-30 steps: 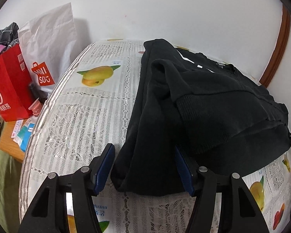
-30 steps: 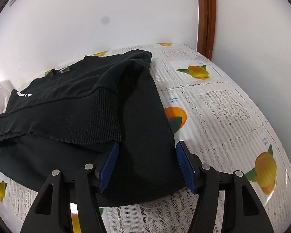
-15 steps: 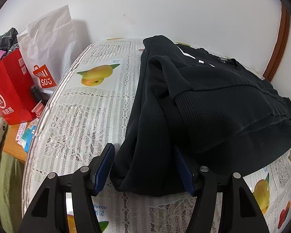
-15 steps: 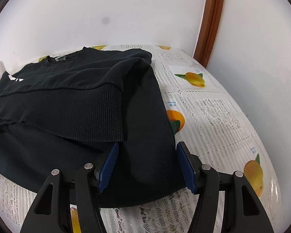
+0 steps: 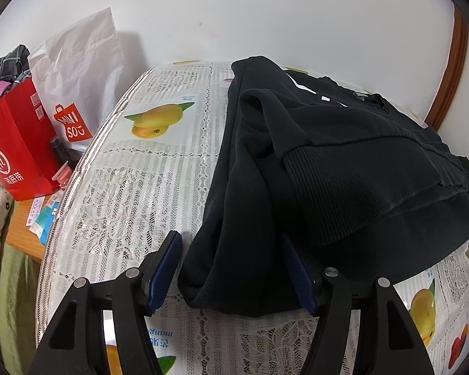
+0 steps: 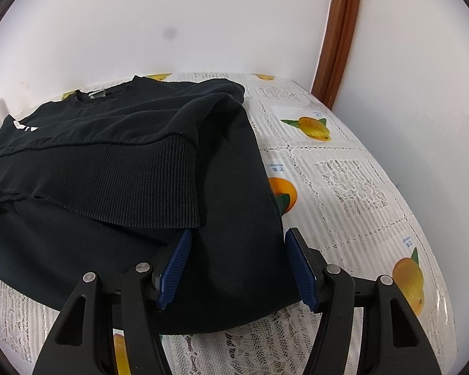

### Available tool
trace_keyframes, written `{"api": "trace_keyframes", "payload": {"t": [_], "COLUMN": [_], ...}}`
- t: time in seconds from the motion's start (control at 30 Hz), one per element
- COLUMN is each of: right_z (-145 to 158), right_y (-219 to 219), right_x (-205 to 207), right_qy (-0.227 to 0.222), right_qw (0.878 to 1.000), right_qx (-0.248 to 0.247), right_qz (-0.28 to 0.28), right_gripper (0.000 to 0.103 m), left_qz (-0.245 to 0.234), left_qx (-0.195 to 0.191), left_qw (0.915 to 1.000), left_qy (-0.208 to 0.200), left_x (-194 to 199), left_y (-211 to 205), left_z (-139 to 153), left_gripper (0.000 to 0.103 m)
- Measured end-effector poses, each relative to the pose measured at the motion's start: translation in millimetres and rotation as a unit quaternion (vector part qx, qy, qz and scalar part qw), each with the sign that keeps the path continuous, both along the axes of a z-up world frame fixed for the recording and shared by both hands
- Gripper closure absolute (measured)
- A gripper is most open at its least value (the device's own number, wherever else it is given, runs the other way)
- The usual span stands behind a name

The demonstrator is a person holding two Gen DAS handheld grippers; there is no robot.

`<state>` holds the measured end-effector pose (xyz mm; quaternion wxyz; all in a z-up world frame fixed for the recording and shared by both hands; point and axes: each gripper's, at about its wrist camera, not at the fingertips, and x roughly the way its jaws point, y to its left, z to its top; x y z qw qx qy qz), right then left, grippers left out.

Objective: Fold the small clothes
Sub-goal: 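Open both tools and hold them above the folded sweatshirt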

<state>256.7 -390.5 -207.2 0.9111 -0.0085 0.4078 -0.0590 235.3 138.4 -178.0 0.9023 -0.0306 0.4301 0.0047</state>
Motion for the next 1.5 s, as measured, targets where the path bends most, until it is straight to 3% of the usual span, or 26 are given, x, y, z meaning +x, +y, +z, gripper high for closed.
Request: {"api": "trace_keyframes", "payload": {"t": [1.5], "right_z": [0.5], "right_y": [-1.2], "right_x": [-0.6], "right_qy": [0.001], "right_qw": [1.0], "right_qx": [0.002], "right_qz": [-0.004], "right_gripper": [0.042], "left_qz": [-0.001], "left_qx": [-0.004], "left_qw": [1.0], "left_qy": [-0.001], "left_x": [0.0], "left_y": [0.0], "left_z": [-0.2], "left_gripper": [0.039]}}
